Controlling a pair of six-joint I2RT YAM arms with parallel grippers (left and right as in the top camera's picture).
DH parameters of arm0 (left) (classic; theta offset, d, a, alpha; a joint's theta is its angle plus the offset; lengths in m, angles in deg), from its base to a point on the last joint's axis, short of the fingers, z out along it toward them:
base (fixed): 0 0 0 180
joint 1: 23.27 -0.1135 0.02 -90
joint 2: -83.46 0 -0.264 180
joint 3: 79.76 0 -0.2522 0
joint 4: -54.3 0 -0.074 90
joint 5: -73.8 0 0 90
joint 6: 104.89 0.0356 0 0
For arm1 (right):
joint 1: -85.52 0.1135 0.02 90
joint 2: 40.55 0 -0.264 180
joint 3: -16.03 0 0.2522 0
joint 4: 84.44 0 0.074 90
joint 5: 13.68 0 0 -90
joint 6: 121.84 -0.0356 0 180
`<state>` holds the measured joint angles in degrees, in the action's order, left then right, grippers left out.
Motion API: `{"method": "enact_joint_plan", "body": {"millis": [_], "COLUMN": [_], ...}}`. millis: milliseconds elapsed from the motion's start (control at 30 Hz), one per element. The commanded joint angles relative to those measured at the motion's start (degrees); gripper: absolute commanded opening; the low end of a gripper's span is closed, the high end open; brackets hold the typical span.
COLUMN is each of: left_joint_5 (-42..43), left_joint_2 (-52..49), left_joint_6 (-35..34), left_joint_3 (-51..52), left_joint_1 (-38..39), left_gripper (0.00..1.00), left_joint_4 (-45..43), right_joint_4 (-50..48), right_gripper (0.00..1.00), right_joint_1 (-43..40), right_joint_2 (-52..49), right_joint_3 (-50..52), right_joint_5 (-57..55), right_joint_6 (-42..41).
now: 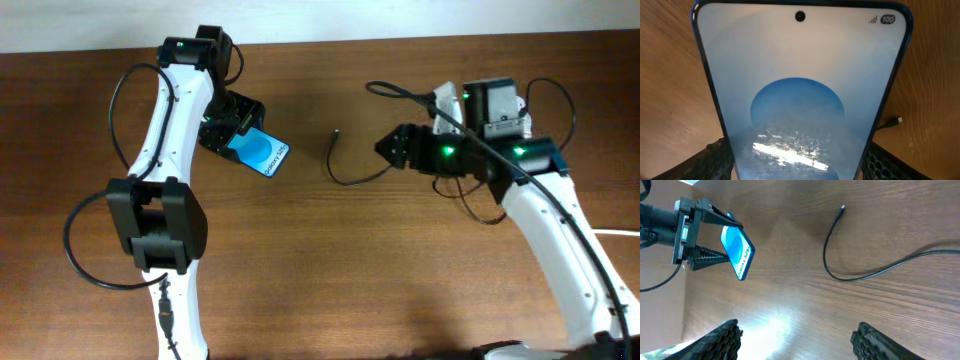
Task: Plug charger to phone and switch on socket
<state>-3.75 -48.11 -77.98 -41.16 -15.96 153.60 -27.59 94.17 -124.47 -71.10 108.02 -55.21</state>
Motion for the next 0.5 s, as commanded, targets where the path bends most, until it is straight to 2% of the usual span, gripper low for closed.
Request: {"method": "enact_joint_plan", "body": {"millis": [0, 100, 200, 267, 367, 467], "left_joint_5": [9.0, 18.5, 23.0, 27.6, 43.1, 47.9], "left_joint_2": [2.0, 2.0, 2.0, 2.0, 2.0, 2.0], "left_joint_6": [-0.7, -0.7, -0.5, 2.5, 7.8, 8.6], "left_joint_3": [-1.3, -1.3, -1.3, -1.3, -1.3, -1.3], "left_joint_1": [-0.3, -0.3, -0.3, -0.3, -0.3, -0.3], "left_gripper": [0.00, 0.00, 0.00, 0.00, 0.00, 0.00], "left_joint_4": [0.9, 2.0, 5.1, 8.1, 8.5, 8.5], "right_joint_4": [-4.9, -7.4, -6.4, -4.7, -1.8, -0.7], "right_gripper": [0.72, 0.68, 0.68, 0.68, 0.68, 0.69], "right_joint_1": [4.5, 6.8, 4.8, 1.8, -1.6, -1.6], "right_joint_2": [-3.0, -4.0, -4.0, -4.0, -4.0, -4.0], "right_joint_3": [-1.3, -1.3, -1.3, -1.3, -1.3, -1.3], "right_joint_5": [-0.9, -1.6, -3.1, -3.1, -4.0, -5.2], "right_joint_6": [-7.9, -10.7, -11.0, -11.0, -11.0, -11.0]}}
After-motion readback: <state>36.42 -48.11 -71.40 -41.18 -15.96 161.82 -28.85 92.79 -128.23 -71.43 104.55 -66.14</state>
